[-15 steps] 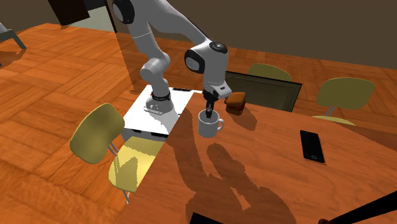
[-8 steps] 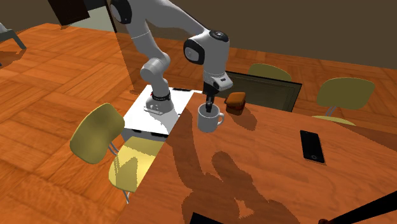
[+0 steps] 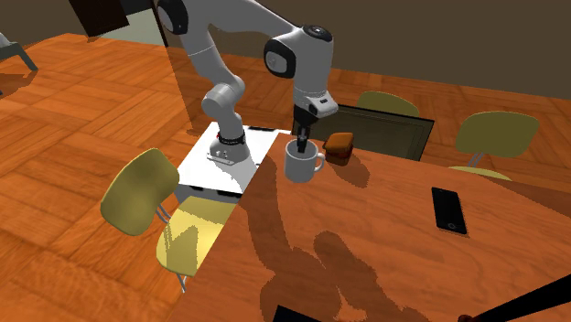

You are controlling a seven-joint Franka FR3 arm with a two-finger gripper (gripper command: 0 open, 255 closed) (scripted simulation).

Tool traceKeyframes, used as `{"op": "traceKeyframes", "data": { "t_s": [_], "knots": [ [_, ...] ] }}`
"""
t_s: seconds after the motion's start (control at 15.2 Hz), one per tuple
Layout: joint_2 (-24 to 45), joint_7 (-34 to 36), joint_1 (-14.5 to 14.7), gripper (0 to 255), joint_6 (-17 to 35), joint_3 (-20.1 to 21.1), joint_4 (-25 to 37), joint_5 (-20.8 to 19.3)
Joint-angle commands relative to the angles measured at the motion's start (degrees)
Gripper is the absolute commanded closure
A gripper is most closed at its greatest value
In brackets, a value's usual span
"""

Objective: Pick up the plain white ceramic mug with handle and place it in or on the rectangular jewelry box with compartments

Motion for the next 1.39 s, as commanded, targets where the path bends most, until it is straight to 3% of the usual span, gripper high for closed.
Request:
{"op": "traceKeyframes", "data": {
  "t_s": [0.0,0.26,0.79,1.32],
  "knots": [
    [-0.56,-0.05,-0.02,255,-1.86,0.21,1.32,-0.05],
    [-0.9,-0.13,0.06,255,-4.55,0.53,3.67,0.06],
    [0.15,10.49,4.65,255,-5.9,7.99,4.91,3.28],
    [4.92,20.19,9.29,255,-7.19,14.52,10.2,6.7]
  ]
}}
